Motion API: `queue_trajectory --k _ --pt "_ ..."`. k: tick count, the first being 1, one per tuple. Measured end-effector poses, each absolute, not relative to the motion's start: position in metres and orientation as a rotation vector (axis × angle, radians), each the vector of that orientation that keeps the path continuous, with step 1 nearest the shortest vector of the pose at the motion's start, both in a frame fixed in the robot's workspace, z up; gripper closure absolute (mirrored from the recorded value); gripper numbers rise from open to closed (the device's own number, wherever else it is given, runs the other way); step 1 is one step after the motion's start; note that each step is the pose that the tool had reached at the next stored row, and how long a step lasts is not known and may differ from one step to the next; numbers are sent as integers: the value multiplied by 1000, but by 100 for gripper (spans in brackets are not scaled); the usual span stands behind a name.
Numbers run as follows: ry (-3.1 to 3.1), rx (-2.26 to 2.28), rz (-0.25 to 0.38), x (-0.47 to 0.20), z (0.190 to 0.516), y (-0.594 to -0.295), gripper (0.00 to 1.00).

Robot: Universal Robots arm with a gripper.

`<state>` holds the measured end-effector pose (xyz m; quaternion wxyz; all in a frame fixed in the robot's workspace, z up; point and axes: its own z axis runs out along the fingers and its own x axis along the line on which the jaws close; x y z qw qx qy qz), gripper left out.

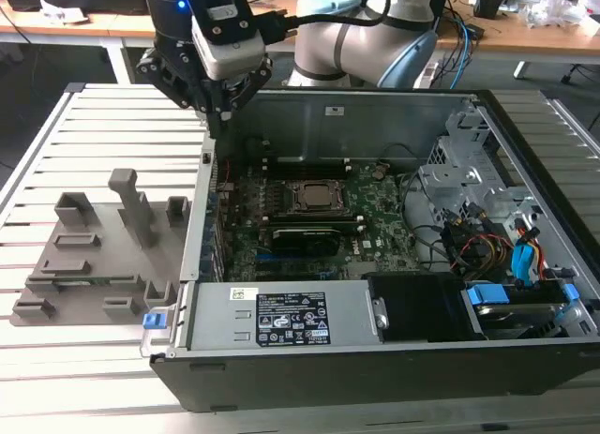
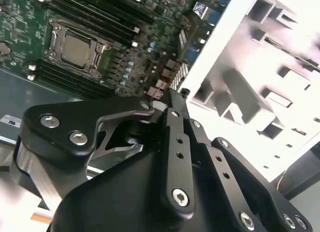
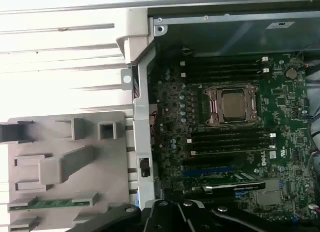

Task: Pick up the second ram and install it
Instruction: 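Reach for the second ram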

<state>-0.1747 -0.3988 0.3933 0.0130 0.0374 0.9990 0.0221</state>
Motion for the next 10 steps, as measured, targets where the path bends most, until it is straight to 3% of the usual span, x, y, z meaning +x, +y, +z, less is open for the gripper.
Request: queue_trajectory --k 10 --pt "3112 117 69 -216 393 -399 89"
